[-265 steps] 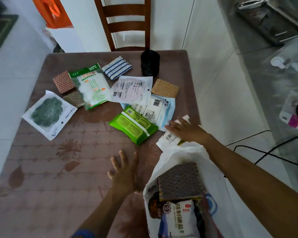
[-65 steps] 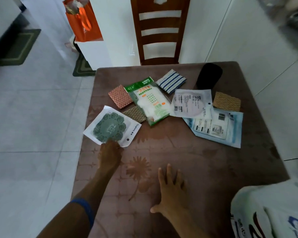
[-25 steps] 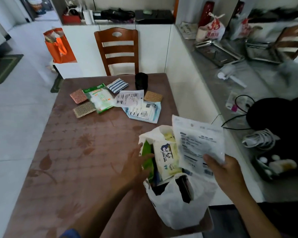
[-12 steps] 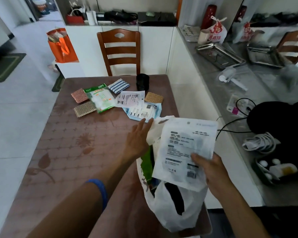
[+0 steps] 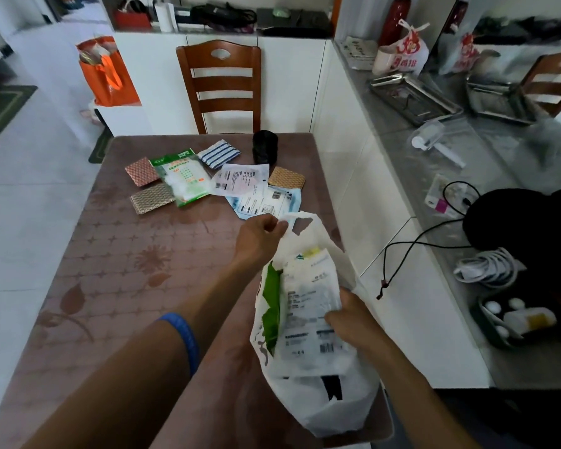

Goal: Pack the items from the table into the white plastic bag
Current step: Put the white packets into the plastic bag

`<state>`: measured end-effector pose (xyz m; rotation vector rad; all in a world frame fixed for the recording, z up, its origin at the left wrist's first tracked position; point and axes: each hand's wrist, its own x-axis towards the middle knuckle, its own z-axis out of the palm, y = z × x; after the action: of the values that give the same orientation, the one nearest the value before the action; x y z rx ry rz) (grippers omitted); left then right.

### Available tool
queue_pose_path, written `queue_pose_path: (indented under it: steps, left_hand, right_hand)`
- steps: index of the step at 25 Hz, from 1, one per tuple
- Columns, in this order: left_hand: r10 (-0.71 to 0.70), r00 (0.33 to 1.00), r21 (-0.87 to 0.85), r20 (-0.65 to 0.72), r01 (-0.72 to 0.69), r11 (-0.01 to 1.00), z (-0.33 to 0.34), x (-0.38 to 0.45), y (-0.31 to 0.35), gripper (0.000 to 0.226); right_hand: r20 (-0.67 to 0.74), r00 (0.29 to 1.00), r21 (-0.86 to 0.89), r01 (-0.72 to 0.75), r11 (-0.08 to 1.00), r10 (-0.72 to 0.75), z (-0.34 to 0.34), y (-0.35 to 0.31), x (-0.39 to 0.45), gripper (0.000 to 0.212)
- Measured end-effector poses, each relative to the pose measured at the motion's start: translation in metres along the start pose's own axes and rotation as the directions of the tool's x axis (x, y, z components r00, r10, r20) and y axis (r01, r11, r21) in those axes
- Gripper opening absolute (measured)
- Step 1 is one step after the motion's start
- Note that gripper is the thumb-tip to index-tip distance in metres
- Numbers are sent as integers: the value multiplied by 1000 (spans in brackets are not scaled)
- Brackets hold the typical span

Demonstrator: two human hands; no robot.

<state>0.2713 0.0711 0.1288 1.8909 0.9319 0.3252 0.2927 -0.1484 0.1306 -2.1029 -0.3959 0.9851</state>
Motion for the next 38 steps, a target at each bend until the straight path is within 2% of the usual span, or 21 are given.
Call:
queue_pose_path:
  steps: [2,3,4,6,7,8,9,10,11,13,15,17,20,22,23,24,26,28,31,35,38]
  left_hand:
    - [47,999,10,22,-48,999,-4,-6,3,24]
    - [68,997,17,27,-68,998,-7,-12,5,20]
    - [87,996,23,18,-88,996,-10,-22,8,14]
    - [157,988,78,-15,-155,985,-16,-50,6,11]
    - [203,979,120,30,-205,971,-17,-69,1,12]
    - [234,959,169,159,-260,951,-15,-89,-4,12]
    - [221,909,246,353,-318,916,-8,-111,-12,16]
    - [157,832,340,532,-380,860,2,-134,-21,28]
    - [67,766,420,639,-420,804,14,-152,-31,40]
    - [-58,741,472,669,-363,803,31,-171,-40,50]
    - [-78,738,344,670,-216,914,30,-171,-37,42]
    - [24,680,97,732,-139,986,18,-168,-28,33]
    - [270,626,-262,731,-108,959,-22,-169,-5,30]
    - [338,639,-424,691,-20,905,-46,-169,6,22]
    - [333,669,-462,664,17,887,-52,-167,5,17]
    - [304,735,-455,606,7,891,-56,-162,3,19]
    - [193,896,-350,399,-46,936,-55,-149,-7,14]
    - [94,976,-209,195,-53,976,-61,-132,-24,12]
    - [24,995,-33,93,-21,999,-82,-102,-50,23]
    - [0,993,62,115,-7,998,-115,-41,-82,30]
    - [-7,987,131,159,-14,991,-121,8,-112,33]
  right_hand:
    - [-111,994,131,19,991,-4,7,-6,20,50]
    - [-117,993,157,13,987,6,7,-7,27,47]
    - [-117,993,112,7,994,6,4,-6,33,43]
    - [-192,981,-129,-31,991,6,-5,2,38,32]
    - [-245,970,-229,-66,971,8,-8,7,38,30]
    - [-264,965,-292,-85,953,6,-11,10,36,32]
    - [-244,970,-334,-96,937,12,-13,13,34,36]
    - [-183,983,-363,-91,927,25,-16,14,30,41]
    - [-97,995,-377,-71,923,37,-18,14,25,44]
    - [86,993,-422,-36,906,80,-27,14,12,45]
    - [237,957,-532,-14,847,165,-39,9,-4,37]
    - [331,918,-608,29,793,219,-51,3,-20,31]
    - [473,867,-470,100,877,155,-74,-19,-43,34]
    - [569,821,-295,142,945,54,-84,-35,-52,52]
    - [578,816,-209,160,965,-11,-84,-43,-54,55]
    - [542,836,-132,188,973,-89,-81,-51,-52,52]
    - [342,907,-22,268,963,-245,-67,-65,-39,42]
    - [194,925,-74,344,936,-325,-45,-86,-19,39]
    - [194,928,-177,351,919,-317,-7,-121,7,34]
    - [250,935,-348,331,877,-253,50,-168,49,43]
    - [231,948,-465,305,831,-219,80,-177,86,47]
